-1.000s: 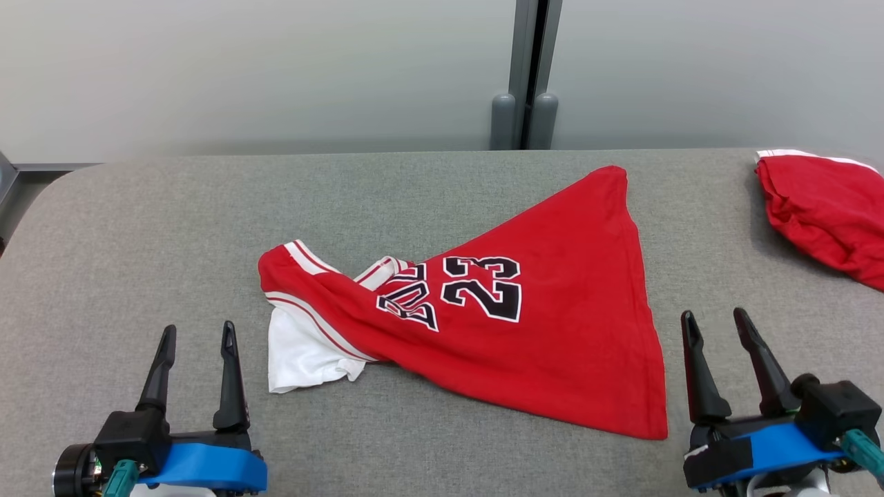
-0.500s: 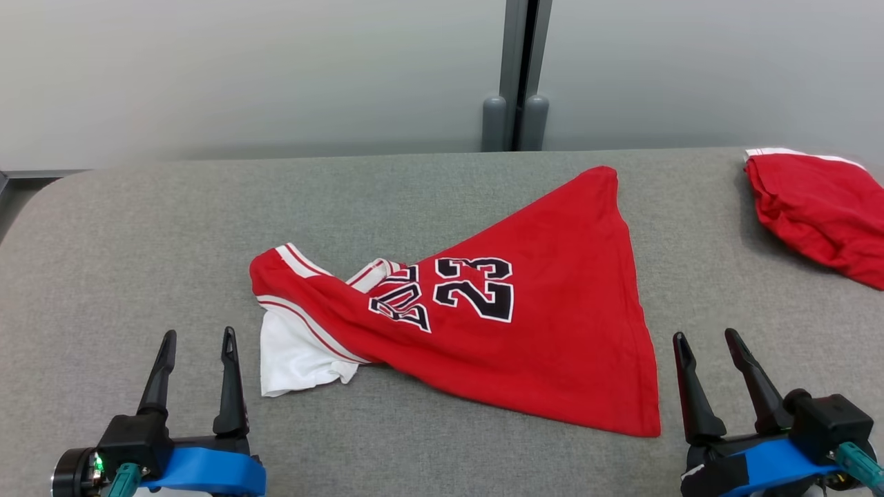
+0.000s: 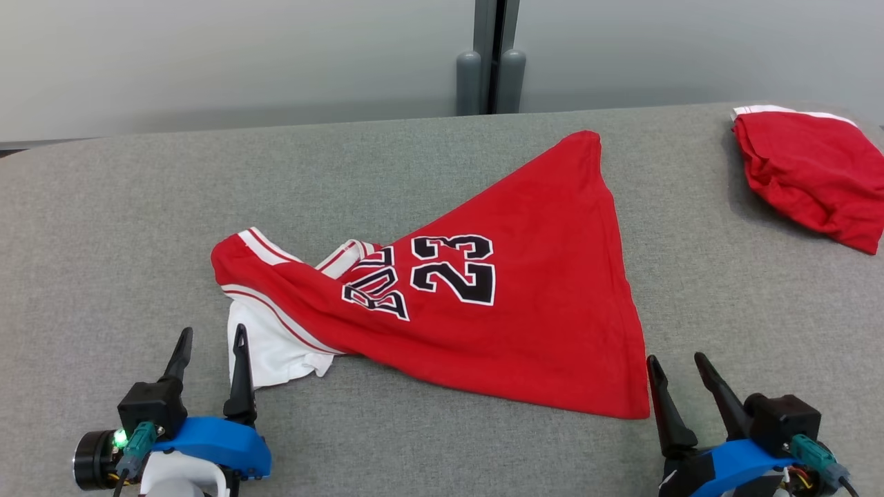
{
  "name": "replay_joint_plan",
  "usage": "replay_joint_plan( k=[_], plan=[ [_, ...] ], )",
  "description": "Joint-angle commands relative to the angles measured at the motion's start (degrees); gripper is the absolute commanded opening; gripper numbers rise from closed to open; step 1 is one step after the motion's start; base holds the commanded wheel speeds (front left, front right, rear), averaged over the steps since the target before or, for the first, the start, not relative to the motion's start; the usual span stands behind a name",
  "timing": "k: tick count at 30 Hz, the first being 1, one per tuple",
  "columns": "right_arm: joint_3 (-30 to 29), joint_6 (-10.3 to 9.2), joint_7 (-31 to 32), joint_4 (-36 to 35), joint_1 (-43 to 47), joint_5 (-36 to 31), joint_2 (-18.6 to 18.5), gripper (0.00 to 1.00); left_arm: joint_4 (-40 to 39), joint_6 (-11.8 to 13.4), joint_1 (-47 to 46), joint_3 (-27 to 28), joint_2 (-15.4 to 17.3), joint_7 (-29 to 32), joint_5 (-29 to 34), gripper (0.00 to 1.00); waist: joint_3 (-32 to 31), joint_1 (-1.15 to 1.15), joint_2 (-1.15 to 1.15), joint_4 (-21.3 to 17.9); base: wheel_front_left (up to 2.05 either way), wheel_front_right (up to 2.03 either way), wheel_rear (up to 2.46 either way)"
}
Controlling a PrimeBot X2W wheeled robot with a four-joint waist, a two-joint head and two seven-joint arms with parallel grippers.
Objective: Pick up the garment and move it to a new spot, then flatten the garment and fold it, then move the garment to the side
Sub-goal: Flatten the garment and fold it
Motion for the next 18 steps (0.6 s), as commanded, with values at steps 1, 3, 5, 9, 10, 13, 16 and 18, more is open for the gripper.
replay_joint_plan(
  k=[1,3,5,9,10,13,16,18],
  plan=[
    [0.3,0.02,-0.7,1.6,-0.9,0.6,-0.1,1.0,1.8,-0.3,-1.3,0.1,0.3,-0.1,-0.2,1.0,0.4,0.0,0.0,-0.1,0.0,0.0,0.0],
    [1.0,0.02,-1.3,3.9,-1.4,0.8,-0.1,1.0,4.7,-0.4,-1.9,0.2,0.4,-0.1,-0.5,1.0,0.9,0.0,0.0,-0.3,0.0,0.0,0.0],
    [1.8,0.02,-1.9,6.2,-1.9,1.0,-0.1,1.0,7.0,-0.7,-2.7,0.2,0.3,-0.1,-0.9,1.0,1.3,0.0,0.0,-0.4,0.0,0.0,0.0],
    [3.3,0.02,-2.7,9.5,-2.8,1.6,-0.1,1.0,10.5,-1.0,-3.5,0.2,0.2,-0.1,-1.2,1.0,1.8,0.0,0.0,-0.4,0.0,0.0,0.0],
    [3.8,0.02,-2.9,10.6,-3.2,1.7,-0.1,1.0,11.5,-1.1,-3.7,0.0,0.2,-0.1,-1.3,1.0,1.9,0.0,0.0,-0.5,0.0,0.0,0.0],
    [4.4,0.01,-3.5,13.4,-4.1,2.2,-0.1,1.0,13.6,-1.4,-4.5,-0.2,0.2,-0.1,-1.5,1.0,2.3,0.0,0.0,-0.4,0.0,0.0,0.0],
    [5.2,0.01,-4.1,15.8,-4.9,2.7,-0.1,1.0,16.0,-1.8,-5.3,-0.9,-0.1,-0.1,-1.6,1.0,2.6,0.0,0.0,-0.4,0.0,0.0,0.0],
    [6.1,0.02,-4.3,16.9,-5.5,3.3,-0.1,1.0,17.6,-2.0,-5.8,-1.2,-0.3,0.0,-1.9,1.0,2.7,0.0,0.0,-0.4,0.0,0.0,0.0]
  ],
)
